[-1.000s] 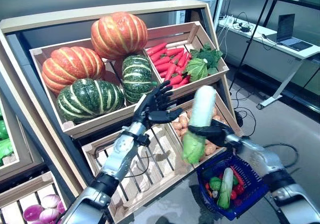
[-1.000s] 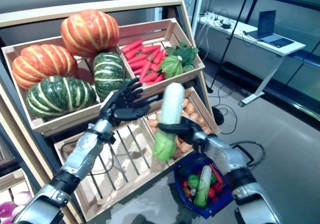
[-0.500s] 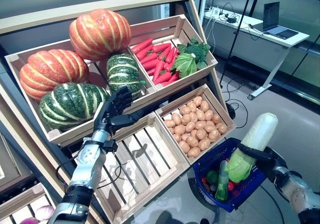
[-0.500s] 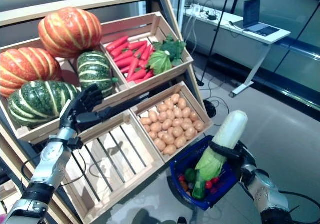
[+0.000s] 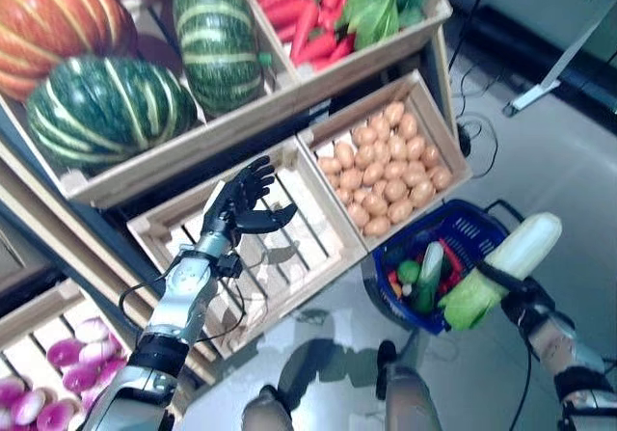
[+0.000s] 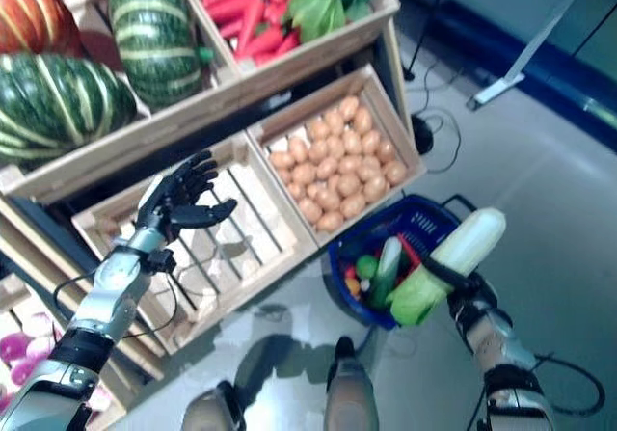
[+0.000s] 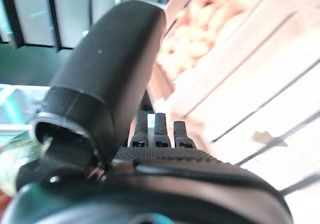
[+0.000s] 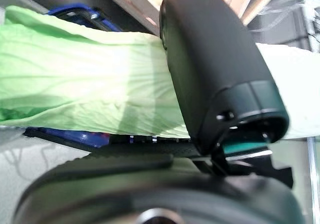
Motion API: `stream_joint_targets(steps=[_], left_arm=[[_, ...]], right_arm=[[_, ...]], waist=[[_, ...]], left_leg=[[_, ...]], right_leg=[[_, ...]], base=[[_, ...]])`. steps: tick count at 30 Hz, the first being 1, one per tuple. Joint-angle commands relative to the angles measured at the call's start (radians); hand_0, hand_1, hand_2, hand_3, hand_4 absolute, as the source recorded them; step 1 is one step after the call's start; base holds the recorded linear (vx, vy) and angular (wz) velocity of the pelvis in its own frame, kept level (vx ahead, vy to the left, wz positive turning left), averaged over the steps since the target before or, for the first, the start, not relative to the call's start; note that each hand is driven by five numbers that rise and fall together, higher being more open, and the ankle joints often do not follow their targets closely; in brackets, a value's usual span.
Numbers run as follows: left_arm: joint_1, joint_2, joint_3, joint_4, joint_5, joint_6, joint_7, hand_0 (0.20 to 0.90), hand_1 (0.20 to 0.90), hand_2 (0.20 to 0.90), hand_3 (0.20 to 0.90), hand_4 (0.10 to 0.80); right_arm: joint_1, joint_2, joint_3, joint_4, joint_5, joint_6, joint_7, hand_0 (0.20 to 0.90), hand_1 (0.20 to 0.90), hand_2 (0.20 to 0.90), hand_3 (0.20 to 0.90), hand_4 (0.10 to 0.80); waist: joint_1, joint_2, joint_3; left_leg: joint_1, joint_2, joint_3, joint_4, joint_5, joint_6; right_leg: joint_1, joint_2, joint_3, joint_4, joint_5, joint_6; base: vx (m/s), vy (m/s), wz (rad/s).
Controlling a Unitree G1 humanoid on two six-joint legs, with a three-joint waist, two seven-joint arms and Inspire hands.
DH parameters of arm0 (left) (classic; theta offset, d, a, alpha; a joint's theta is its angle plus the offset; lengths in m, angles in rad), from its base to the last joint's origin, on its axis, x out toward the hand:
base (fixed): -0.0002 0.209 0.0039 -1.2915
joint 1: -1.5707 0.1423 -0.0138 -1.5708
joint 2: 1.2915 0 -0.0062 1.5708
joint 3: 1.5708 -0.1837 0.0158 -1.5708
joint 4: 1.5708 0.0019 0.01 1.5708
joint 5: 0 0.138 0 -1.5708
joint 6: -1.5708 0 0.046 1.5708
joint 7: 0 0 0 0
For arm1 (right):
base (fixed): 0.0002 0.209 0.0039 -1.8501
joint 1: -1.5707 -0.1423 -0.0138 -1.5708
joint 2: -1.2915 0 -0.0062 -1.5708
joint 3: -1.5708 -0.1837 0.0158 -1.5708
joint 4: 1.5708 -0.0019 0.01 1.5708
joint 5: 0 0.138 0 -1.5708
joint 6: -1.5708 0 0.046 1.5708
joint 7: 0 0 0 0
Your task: Put vegetables into the basket
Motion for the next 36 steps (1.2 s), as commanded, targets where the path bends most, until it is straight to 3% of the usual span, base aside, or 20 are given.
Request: stream_joint_targets(steps=[1, 4, 9, 19, 20, 29, 36], left_arm=[[-0.09, 0.053, -0.011, -0.097, -0.063, -0.086, 0.033, 0.9, 0.9, 0.9, 0.9, 0.8], [-0.14, 0.049, -0.052, -0.104, -0.088, -0.093, 0.042, 0.9, 0.9, 0.9, 0.9, 0.8], [-0.18, 0.055, -0.077, -0.096, -0.129, -0.09, 0.039, 0.9, 0.9, 0.9, 0.9, 0.8], [-0.226, 0.076, -0.085, -0.121, -0.183, -0.113, 0.028, 0.9, 0.9, 0.9, 0.9, 0.8], [-0.231, 0.078, -0.085, -0.132, -0.193, -0.115, 0.03, 0.9, 0.9, 0.9, 0.9, 0.8], [-0.255, 0.086, -0.112, -0.157, -0.202, -0.117, 0.032, 0.9, 0.9, 0.9, 0.9, 0.8], [-0.274, 0.098, -0.119, -0.156, -0.176, -0.139, 0.053, 0.9, 0.9, 0.9, 0.9, 0.8]], right_arm=[[-0.121, -0.081, -0.014, 0.089, 0.096, -0.151, 0.019, 0.3, 0.3, 0.3, 0.3, 0.4], [-0.224, -0.109, 0.003, 0.188, 0.127, -0.149, 0.007, 0.3, 0.3, 0.3, 0.3, 0.4], [-0.314, -0.141, 0.023, 0.264, 0.151, -0.134, -0.006, 0.3, 0.3, 0.3, 0.3, 0.4], [-0.444, -0.206, 0.054, 0.37, 0.159, -0.016, -0.055, 0.3, 0.3, 0.3, 0.3, 0.4], [-0.448, -0.212, 0.058, 0.382, 0.161, -0.013, -0.075, 0.9, 0.9, 0.9, 0.9, 0.8], [-0.452, -0.217, 0.054, 0.403, 0.179, -0.013, -0.095, 0.9, 0.9, 0.9, 0.9, 0.8], [-0.431, -0.214, 0.048, 0.424, 0.175, 0.015, -0.104, 0.9, 0.9, 0.9, 0.9, 0.8]], waist=[[0.043, -0.01, -0.033], [0.055, 0.003, 0.013], [0.059, 0.021, 0.042], [0.064, 0.064, 0.089], [0.065, 0.067, 0.093], [0.069, 0.061, 0.095], [0.071, 0.045, 0.083]], left_leg=[[-0.122, -0.056, -0.019, 0.159, -0.046, 0.063], [-0.229, -0.048, -0.044, 0.31, -0.099, 0.064], [-0.333, -0.042, -0.07, 0.453, -0.147, 0.049], [-0.53, -0.042, -0.129, 0.704, -0.229, 0.019], [-0.545, -0.042, -0.134, 0.721, -0.234, 0.018], [-0.59, -0.058, -0.165, 0.767, -0.258, 0.013], [-0.565, -0.046, -0.174, 0.724, -0.238, 0.005]], right_leg=[[-0.014, -0.029, -0.015, 0.311, -0.205, -0.092], [-0.119, -0.068, -0.002, 0.455, -0.247, -0.098], [-0.22, -0.09, 0.023, 0.583, -0.294, -0.094], [-0.439, -0.133, 0.086, 0.847, -0.369, -0.08], [-0.46, -0.135, 0.092, 0.871, -0.374, -0.078], [-0.519, -0.126, 0.105, 0.934, -0.385, -0.059], [-0.493, -0.118, 0.099, 0.881, -0.365, -0.051]], base=[[-0.051, -0.009, 0.17], [-0.1, -0.022, 0.19], [-0.067, -0.032, 0.25], [-0.047, -0.001, 0.12], [-0.053, 0.01, 0.15], [-0.017, -0.013, 0.08], [0.002, 0.002, 0.03]])
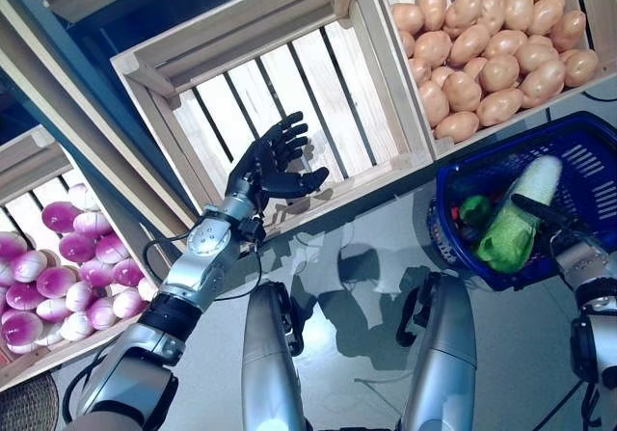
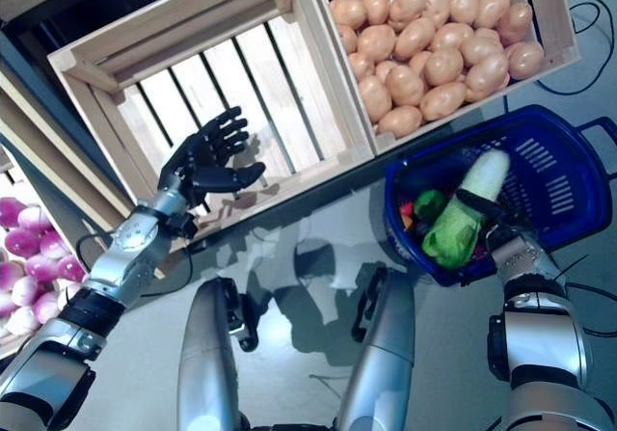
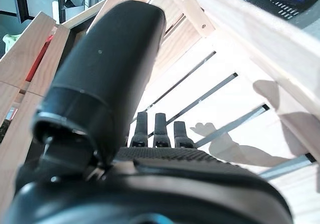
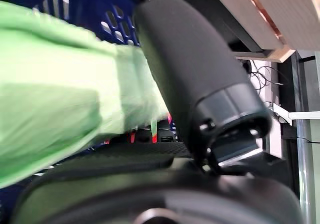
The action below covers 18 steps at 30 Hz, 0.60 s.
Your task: Put vegetables into the basket
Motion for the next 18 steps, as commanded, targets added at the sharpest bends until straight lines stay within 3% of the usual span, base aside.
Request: stream_joint_targets(steps=[1, 8, 12, 18], left_arm=[[-0.104, 0.052, 0.017, -0.098, -0.004, -0.141, 0.012, 0.9, 0.9, 0.9, 0.9, 0.8], [-0.105, 0.049, 0.016, -0.091, -0.015, -0.126, 0.009, 0.9, 0.9, 0.9, 0.9, 0.8], [-0.095, 0.031, 0.0, -0.07, -0.003, -0.145, 0.012, 0.9, 0.9, 0.9, 0.9, 0.8], [-0.087, 0.006, -0.013, -0.021, 0.029, -0.144, 0.027, 0.9, 0.9, 0.9, 0.9, 0.8]], right_arm=[[-0.004, -0.05, -0.003, 0.046, 0.024, -0.026, -0.026, 0.9, 0.9, 0.9, 0.9, 0.8], [0.019, -0.047, -0.015, 0.057, -0.042, 0.009, -0.081, 0.9, 0.9, 0.9, 0.9, 0.8], [0.022, -0.036, -0.006, 0.068, -0.065, 0.009, -0.073, 0.9, 0.9, 0.9, 0.9, 0.8], [0.074, 0.044, 0.002, 0.015, -0.03, -0.081, -0.047, 0.9, 0.9, 0.9, 0.9, 0.8]], waist=[[0.005, -0.027, -0.074], [0.013, -0.046, -0.106], [0.018, -0.058, -0.135], [0.027, -0.075, -0.189]], left_leg=[[0.05, -0.017, 0.068, -0.018, -0.035, 0.016], [0.129, 0.001, 0.073, -0.122, 0.0, 0.01], [0.219, 0.011, 0.111, -0.284, 0.088, 0.022], [0.369, 0.015, 0.157, -0.521, 0.189, 0.032]], right_leg=[[0.082, 0.053, 0.005, -0.059, 0.056, 0.008], [0.165, 0.06, 0.003, -0.181, 0.092, 0.017], [0.25, 0.062, -0.017, -0.337, 0.171, 0.008], [0.4, 0.078, -0.059, -0.523, 0.239, 0.014]], base=[[0.038, 0.02, 0.0], [0.043, 0.031, 0.0], [-0.021, 0.068, -0.01], [0.028, 0.067, -0.08]])
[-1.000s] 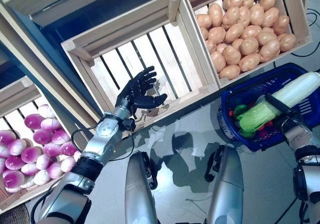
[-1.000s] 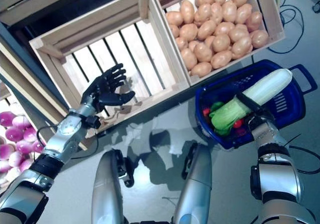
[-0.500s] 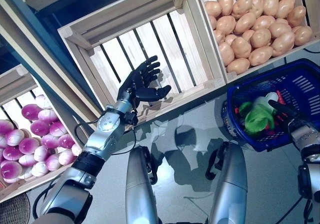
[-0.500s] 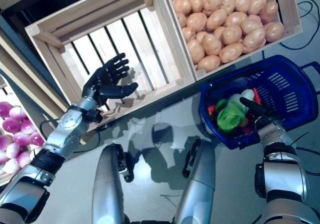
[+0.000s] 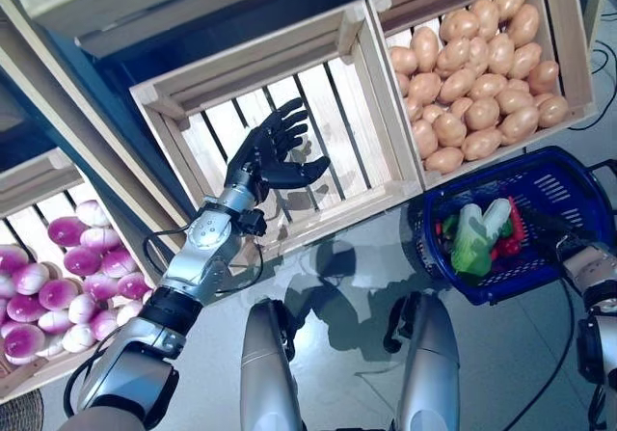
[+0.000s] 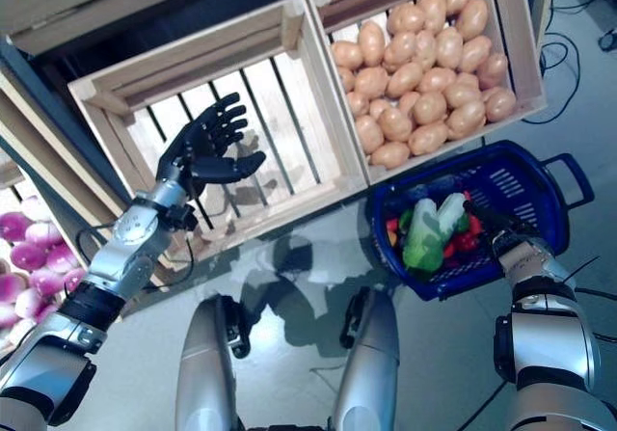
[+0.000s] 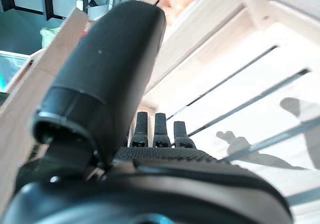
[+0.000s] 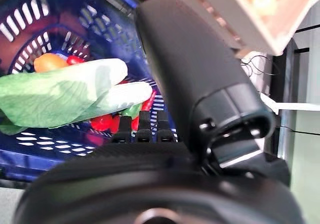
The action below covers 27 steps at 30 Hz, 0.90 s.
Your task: Put vegetables into the basket
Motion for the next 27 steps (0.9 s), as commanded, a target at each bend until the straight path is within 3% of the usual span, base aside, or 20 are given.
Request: stream_joint_targets(steps=[1, 8, 12, 14, 20, 27], left_arm=[[-0.059, 0.003, -0.013, -0.014, 0.029, -0.138, 0.001, 0.9, 0.9, 0.9, 0.9, 0.8], [0.053, -0.06, -0.024, 0.111, 0.141, -0.137, -0.012, 0.9, 0.9, 0.9, 0.9, 0.8], [0.181, -0.104, -0.012, 0.157, 0.189, -0.138, -0.043, 0.9, 0.9, 0.9, 0.9, 0.8], [0.275, -0.144, 0.005, 0.193, 0.212, -0.164, -0.058, 0.9, 0.9, 0.9, 0.9, 0.8], [0.481, -0.216, 0.07, 0.25, 0.322, -0.351, -0.032, 0.9, 0.9, 0.9, 0.9, 0.8], [0.584, -0.298, 0.05, 0.452, 0.471, -0.342, -0.012, 0.9, 0.9, 0.9, 0.9, 0.8]], right_arm=[[0.072, 0.047, 0.004, -0.017, 0.026, -0.129, -0.006, 0.9, 0.9, 0.9, 0.9, 0.8], [0.216, 0.253, 0.035, -0.159, 0.03, -0.269, -0.04, 0.9, 0.9, 0.9, 0.9, 0.8], [0.337, 0.316, 0.066, -0.293, -0.067, -0.36, -0.071, 0.9, 0.9, 0.9, 0.9, 0.8], [0.419, 0.361, 0.11, -0.417, -0.198, -0.408, -0.122, 0.9, 0.9, 0.9, 0.9, 0.8], [0.647, 0.459, 0.258, -0.643, -0.511, -0.471, -0.156, 0.9, 0.9, 0.9, 0.9, 0.8], [0.764, 0.537, 0.336, -0.657, -0.583, -0.507, -0.054, 0.9, 0.9, 0.9, 0.9, 0.8]], waist=[[0.021, -0.017, -0.169], [0.027, -0.035, -0.281], [0.032, -0.032, -0.351], [0.034, -0.033, -0.395], [0.021, -0.032, -0.445], [-0.01, -0.028, -0.466]], left_leg=[[0.077, 0.007, 0.062, -0.171, 0.106, 0.027], [0.307, -0.019, 0.111, -0.495, 0.238, 0.022], [0.433, -0.065, 0.123, -0.683, 0.318, 0.016], [0.503, -0.101, 0.119, -0.8, 0.356, 0.017], [0.633, -0.154, 0.134, -1.016, 0.418, 0.02], [0.695, -0.185, 0.142, -1.106, 0.423, 0.032]], right_leg=[[0.106, 0.028, 0.008, -0.149, 0.121, -0.032], [0.367, 0.118, -0.046, -0.488, 0.208, -0.036], [0.499, 0.176, -0.048, -0.688, 0.261, -0.032], [0.571, 0.21, -0.041, -0.809, 0.295, -0.024], [0.672, 0.234, -0.04, -0.983, 0.37, 0.0], [0.719, 0.246, -0.032, -1.075, 0.405, 0.013]], base=[[0.066, 0.021, -0.08], [0.13, 0.0, -0.05], [0.184, 0.02, 0.01], [0.195, 0.049, 0.15], [0.093, 0.062, -0.06], [0.05, 0.061, 0.01]])
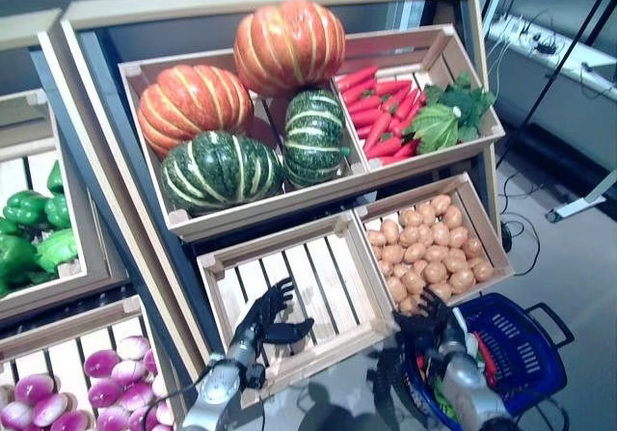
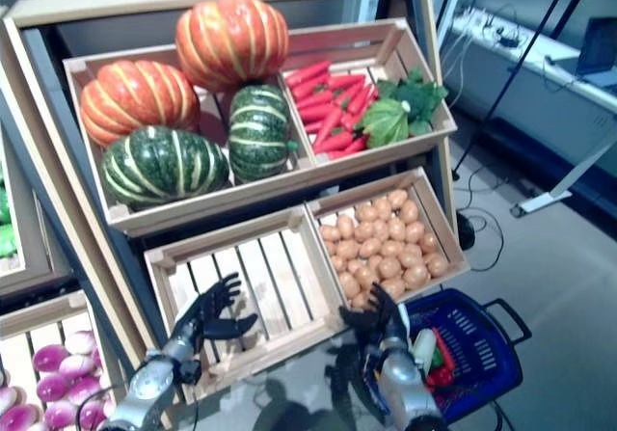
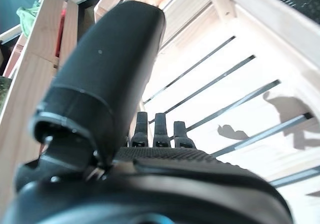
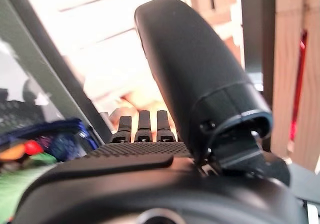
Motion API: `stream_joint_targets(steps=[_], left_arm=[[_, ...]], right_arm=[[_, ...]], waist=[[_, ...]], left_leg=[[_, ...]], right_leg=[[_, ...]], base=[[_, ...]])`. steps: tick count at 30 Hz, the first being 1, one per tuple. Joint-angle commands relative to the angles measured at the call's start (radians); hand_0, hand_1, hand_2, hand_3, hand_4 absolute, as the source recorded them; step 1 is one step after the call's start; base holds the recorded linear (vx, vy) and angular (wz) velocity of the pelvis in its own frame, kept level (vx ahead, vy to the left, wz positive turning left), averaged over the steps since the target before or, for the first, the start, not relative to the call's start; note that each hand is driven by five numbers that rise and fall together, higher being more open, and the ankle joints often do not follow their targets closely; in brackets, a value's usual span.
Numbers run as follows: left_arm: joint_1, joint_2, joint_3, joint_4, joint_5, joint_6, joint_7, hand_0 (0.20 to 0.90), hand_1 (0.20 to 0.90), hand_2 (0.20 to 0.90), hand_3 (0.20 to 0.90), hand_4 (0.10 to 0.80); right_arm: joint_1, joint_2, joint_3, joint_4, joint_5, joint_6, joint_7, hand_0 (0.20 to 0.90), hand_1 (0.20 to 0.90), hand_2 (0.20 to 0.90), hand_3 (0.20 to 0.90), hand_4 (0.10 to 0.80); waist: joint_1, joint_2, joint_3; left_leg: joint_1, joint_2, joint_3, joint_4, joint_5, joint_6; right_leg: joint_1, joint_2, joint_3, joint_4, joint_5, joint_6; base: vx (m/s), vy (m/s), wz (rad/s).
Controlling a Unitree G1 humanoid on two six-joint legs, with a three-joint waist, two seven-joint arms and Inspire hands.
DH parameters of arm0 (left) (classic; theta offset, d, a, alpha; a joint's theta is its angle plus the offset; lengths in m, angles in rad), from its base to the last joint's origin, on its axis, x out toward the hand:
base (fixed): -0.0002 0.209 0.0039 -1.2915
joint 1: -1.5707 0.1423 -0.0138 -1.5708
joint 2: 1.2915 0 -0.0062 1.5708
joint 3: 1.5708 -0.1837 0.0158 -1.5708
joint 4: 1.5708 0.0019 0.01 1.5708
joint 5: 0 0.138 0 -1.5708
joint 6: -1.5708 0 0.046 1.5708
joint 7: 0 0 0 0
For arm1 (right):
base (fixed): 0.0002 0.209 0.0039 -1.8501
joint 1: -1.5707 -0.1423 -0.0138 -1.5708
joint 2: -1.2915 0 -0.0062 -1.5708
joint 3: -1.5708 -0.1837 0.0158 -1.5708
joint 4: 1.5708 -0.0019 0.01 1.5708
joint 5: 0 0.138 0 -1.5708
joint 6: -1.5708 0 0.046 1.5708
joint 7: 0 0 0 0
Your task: Put vegetables into the basket
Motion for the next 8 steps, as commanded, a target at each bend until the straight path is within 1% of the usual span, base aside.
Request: stream_joint_targets(steps=[1, 2, 3, 4, 6, 8], left_arm=[[-0.064, -0.035, 0.018, 0.095, 0.078, -0.111, 0.024, 0.9, 0.9, 0.9, 0.9, 0.8], [-0.064, -0.045, 0.018, 0.129, 0.08, -0.098, 0.026, 0.9, 0.9, 0.9, 0.9, 0.8], [-0.061, -0.057, 0.016, 0.179, 0.092, -0.108, 0.029, 0.9, 0.9, 0.9, 0.9, 0.8], [-0.061, -0.059, 0.015, 0.186, 0.092, -0.109, 0.029, 0.9, 0.9, 0.9, 0.9, 0.8], [-0.059, -0.073, 0.006, 0.25, 0.09, -0.108, 0.036, 0.9, 0.9, 0.9, 0.9, 0.8], [-0.06, -0.08, -0.001, 0.286, 0.095, -0.12, 0.033, 0.9, 0.9, 0.9, 0.9, 0.8]], right_arm=[[-0.062, 0.019, -0.012, -0.016, -0.029, -0.157, 0.071, 0.9, 0.9, 0.9, 0.9, 0.8], [-0.062, 0.028, -0.004, 0.001, -0.015, -0.155, 0.076, 0.9, 0.9, 0.9, 0.9, 0.8], [-0.061, 0.039, 0.001, 0.036, -0.009, -0.169, 0.088, 0.9, 0.9, 0.9, 0.9, 0.8], [-0.061, 0.04, 0.001, 0.042, -0.01, -0.173, 0.09, 0.9, 0.9, 0.9, 0.9, 0.8], [-0.062, 0.045, 0.019, 0.092, -0.061, -0.204, 0.085, 0.9, 0.9, 0.9, 0.9, 0.8], [-0.064, 0.046, 0.028, 0.12, -0.057, -0.205, 0.07, 0.9, 0.9, 0.9, 0.9, 0.8]], waist=[[-0.017, 0.011, -0.009], [-0.017, 0.012, -0.008], [-0.017, 0.014, -0.008], [-0.017, 0.014, -0.007], [-0.015, 0.014, -0.005], [-0.013, 0.014, -0.004]], left_leg=[[-0.058, -0.099, -0.017, -0.075, 0.091, 0.073], [-0.057, -0.101, -0.017, -0.074, 0.089, 0.074], [-0.056, -0.103, -0.018, -0.073, 0.087, 0.076], [-0.056, -0.103, -0.018, -0.073, 0.087, 0.076], [-0.054, -0.107, -0.022, -0.071, 0.083, 0.078], [-0.054, -0.111, -0.031, -0.072, 0.08, 0.08]], right_leg=[[0.001, 0.063, 0.024, -0.074, 0.095, -0.066], [0.002, 0.063, 0.024, -0.075, 0.094, -0.066], [0.005, 0.063, 0.022, -0.075, 0.091, -0.067], [0.005, 0.063, 0.021, -0.075, 0.091, -0.067], [0.012, 0.062, 0.015, -0.079, 0.086, -0.068], [0.018, 0.061, 0.009, -0.082, 0.085, -0.069]], base=[[0.017, 0.071, 0.02], [0.019, 0.068, 0.0], [0.015, 0.05, -0.02], [0.023, 0.057, 0.02], [0.027, 0.048, 0.08], [0.026, 0.028, 0.09]])
